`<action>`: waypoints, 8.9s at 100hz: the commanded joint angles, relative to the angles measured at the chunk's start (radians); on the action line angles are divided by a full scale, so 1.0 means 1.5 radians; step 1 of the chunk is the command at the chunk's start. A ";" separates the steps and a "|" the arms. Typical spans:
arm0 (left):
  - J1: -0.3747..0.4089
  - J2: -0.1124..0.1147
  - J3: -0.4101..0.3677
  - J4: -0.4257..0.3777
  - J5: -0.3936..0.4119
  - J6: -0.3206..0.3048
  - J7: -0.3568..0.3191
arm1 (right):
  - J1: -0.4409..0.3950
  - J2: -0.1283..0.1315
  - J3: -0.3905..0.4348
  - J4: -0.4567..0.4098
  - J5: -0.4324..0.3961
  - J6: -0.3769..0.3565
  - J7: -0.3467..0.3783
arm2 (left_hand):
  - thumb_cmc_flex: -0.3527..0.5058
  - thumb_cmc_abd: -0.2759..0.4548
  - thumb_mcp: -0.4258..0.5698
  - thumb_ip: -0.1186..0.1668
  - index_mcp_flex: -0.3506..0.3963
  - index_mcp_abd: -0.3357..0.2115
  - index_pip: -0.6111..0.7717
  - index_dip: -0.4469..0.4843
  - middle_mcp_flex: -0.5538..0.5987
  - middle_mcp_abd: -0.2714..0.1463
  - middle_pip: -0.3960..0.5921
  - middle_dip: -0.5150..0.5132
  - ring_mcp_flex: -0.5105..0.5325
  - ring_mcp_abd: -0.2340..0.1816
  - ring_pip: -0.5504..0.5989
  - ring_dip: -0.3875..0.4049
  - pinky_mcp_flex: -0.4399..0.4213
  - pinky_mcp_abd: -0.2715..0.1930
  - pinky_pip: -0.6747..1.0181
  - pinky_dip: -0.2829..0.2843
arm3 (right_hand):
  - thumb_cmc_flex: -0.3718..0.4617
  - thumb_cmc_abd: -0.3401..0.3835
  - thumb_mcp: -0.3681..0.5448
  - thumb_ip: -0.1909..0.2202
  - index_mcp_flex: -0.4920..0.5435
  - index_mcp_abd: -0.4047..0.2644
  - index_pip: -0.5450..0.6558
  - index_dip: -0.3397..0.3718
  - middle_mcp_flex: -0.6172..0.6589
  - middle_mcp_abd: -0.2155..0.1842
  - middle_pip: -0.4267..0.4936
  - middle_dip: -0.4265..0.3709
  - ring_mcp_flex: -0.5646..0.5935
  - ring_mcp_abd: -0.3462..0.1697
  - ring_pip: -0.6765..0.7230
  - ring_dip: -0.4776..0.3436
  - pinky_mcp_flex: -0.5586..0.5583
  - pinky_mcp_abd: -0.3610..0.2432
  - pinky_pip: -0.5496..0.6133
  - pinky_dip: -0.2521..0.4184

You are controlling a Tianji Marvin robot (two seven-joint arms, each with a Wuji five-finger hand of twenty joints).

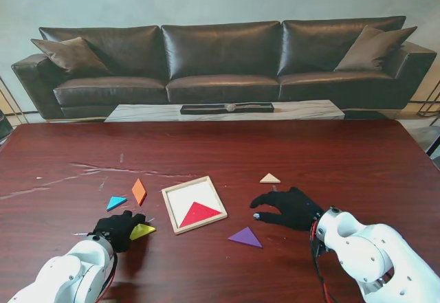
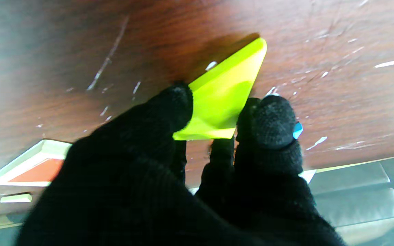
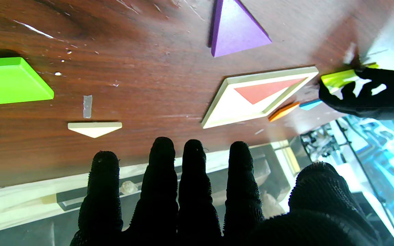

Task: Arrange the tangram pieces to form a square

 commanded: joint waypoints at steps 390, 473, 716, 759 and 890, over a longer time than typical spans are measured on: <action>-0.003 -0.001 -0.025 -0.014 0.145 -0.167 0.120 | 0.004 0.001 -0.008 0.024 0.016 0.005 0.008 | 0.116 -0.023 -0.034 -0.032 0.241 -0.347 0.665 0.357 0.286 -0.167 0.569 0.578 0.192 -0.177 0.340 0.116 0.185 0.063 0.127 -0.002 | -0.020 0.009 -0.008 0.022 -0.033 -0.024 -0.017 0.006 -0.008 0.001 -0.010 -0.005 0.015 -0.025 -0.009 0.001 -0.005 0.015 0.010 0.001; -0.092 -0.001 0.003 -0.056 0.147 -0.231 0.101 | 0.008 0.001 -0.007 0.024 0.010 0.005 0.006 | 0.114 -0.028 -0.033 -0.028 0.243 -0.348 0.662 0.355 0.292 -0.170 0.564 0.584 0.200 -0.180 0.337 0.116 0.189 0.060 0.129 0.005 | -0.019 0.009 -0.008 0.022 -0.034 -0.023 -0.017 0.007 -0.010 0.004 -0.009 -0.005 0.015 -0.026 -0.009 0.000 -0.004 0.014 0.010 0.001; -0.293 0.023 0.264 0.097 0.023 -0.306 -0.046 | 0.014 0.005 0.004 0.024 0.021 -0.040 0.023 | -0.056 0.016 -0.208 -0.009 0.100 -0.282 0.572 -0.160 0.119 -0.159 0.197 0.236 -0.080 -0.058 -0.084 -0.012 -0.171 0.153 0.030 0.142 | -0.037 0.006 -0.009 0.021 -0.038 -0.025 -0.027 0.003 -0.037 -0.010 -0.023 -0.011 -0.052 -0.031 -0.027 -0.007 -0.046 -0.010 -0.020 -0.017; -0.301 0.018 0.268 0.098 0.013 -0.309 -0.009 | 0.009 0.006 0.004 0.021 0.010 -0.004 0.038 | -0.053 0.023 -0.191 -0.006 0.182 -0.158 0.293 -0.417 0.066 -0.192 0.118 0.175 -0.084 -0.002 -0.158 -0.057 -0.222 0.225 -0.074 0.133 | -0.026 0.012 -0.007 0.021 -0.032 -0.024 -0.025 0.007 -0.035 -0.016 -0.021 -0.011 -0.051 -0.016 -0.026 -0.006 -0.048 -0.003 -0.016 -0.018; -0.320 0.012 0.290 0.161 0.051 -0.187 0.060 | 0.004 0.007 0.006 0.020 0.015 0.004 0.046 | -0.066 0.255 -0.362 0.018 0.057 -0.067 0.074 -0.435 -0.175 -0.034 -0.199 0.083 -0.326 -0.019 -0.252 -0.111 -0.449 0.211 -0.332 0.022 | -0.026 0.015 -0.009 0.021 -0.030 -0.026 -0.027 0.010 -0.037 -0.009 -0.021 -0.011 -0.053 -0.008 -0.030 -0.003 -0.050 -0.003 -0.013 -0.021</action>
